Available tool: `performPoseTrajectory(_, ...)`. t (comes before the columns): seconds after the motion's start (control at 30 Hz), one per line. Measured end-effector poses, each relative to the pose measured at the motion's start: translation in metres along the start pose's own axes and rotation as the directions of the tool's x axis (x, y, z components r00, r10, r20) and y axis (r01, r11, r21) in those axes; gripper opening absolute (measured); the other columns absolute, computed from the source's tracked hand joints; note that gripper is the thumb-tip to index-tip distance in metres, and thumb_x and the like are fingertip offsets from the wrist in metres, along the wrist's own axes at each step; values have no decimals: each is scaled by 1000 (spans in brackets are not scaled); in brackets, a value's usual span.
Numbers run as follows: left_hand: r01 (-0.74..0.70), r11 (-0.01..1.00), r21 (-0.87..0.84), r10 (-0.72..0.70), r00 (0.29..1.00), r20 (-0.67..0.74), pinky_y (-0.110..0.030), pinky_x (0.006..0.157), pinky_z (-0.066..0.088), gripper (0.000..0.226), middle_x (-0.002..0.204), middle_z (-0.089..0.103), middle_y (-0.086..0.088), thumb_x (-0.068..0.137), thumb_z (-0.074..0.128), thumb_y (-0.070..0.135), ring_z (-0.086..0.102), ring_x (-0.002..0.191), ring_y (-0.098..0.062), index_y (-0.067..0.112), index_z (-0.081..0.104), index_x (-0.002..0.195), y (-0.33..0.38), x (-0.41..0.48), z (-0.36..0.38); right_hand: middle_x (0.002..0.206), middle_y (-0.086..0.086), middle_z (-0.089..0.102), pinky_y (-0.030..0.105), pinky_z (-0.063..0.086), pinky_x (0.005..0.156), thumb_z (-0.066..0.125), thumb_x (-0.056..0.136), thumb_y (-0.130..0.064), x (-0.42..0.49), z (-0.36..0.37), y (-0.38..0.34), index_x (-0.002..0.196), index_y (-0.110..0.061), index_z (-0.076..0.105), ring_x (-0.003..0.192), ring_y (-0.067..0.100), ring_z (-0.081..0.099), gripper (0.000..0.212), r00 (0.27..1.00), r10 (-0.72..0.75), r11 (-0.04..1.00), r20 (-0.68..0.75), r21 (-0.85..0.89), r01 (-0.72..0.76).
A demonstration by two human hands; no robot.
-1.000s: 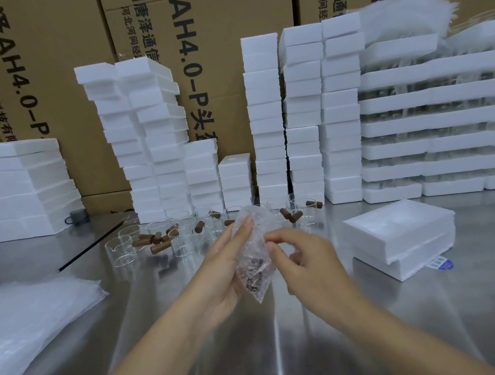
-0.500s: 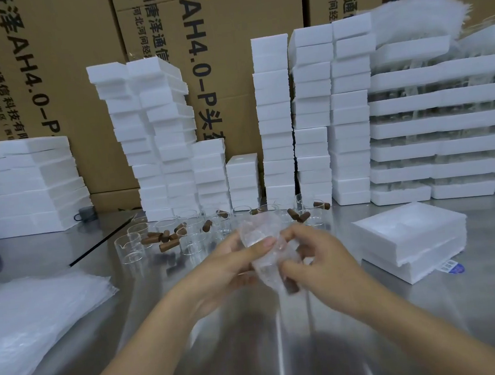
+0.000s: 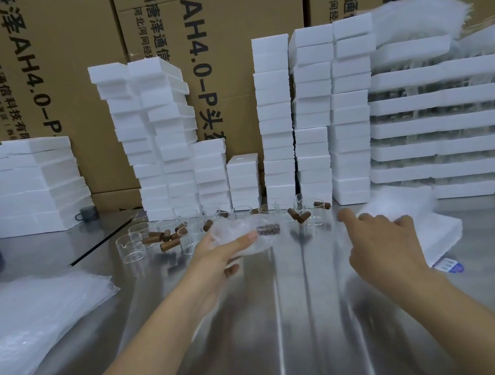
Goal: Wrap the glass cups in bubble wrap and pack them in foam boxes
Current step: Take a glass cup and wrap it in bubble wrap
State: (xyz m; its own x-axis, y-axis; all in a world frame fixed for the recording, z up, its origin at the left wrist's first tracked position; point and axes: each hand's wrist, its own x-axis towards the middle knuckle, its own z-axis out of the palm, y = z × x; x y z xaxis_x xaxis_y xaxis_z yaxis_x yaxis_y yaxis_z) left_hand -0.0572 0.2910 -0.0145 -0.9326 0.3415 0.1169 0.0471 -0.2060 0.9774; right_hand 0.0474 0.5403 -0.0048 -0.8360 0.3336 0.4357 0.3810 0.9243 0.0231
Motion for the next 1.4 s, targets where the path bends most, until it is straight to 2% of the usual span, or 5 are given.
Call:
performPoseTrajectory(0.13,-70,985,-155,50,990,-130,-33,86,52,92,109,83,3,55,99,41,75,108,-22,32,59,137,3,4,-3,88,-12,60,30,19,109,50,83,4,6,6,-6,127,-37,41,97,16,55,60,951,-218,935,-217,234,268)
performPoseTrajectory(0.33,-148,982,-117,135,984,-112,-37,104,52,83,129,78,-4,59,104,40,71,114,-21,23,70,133,8,8,-13,105,-10,61,31,47,81,45,73,17,8,16,-10,94,-24,64,102,17,57,50,867,-498,805,-24,359,473)
performPoseTrajectory(0.5,-178,980,87,184,981,-63,-42,109,54,92,138,70,2,49,105,49,64,130,-23,35,69,133,1,8,-8,140,-20,55,18,37,88,48,91,2,3,16,-7,97,-29,74,133,5,46,41,899,-438,843,29,362,399)
performPoseTrajectory(0.83,-275,836,475,230,961,151,-17,101,39,77,135,58,33,56,98,54,46,124,20,54,64,125,-31,12,6,110,-17,59,28,48,93,56,91,-43,-7,17,-15,91,-29,71,102,3,57,21,912,-405,802,69,506,318)
performPoseTrajectory(1.4,-59,811,583,-113,960,255,-32,120,15,57,165,25,28,105,37,70,22,149,0,56,31,160,-23,11,-2,96,-22,66,30,50,78,43,96,-69,-3,32,-17,94,-37,66,90,0,58,39,933,-358,772,25,571,281)
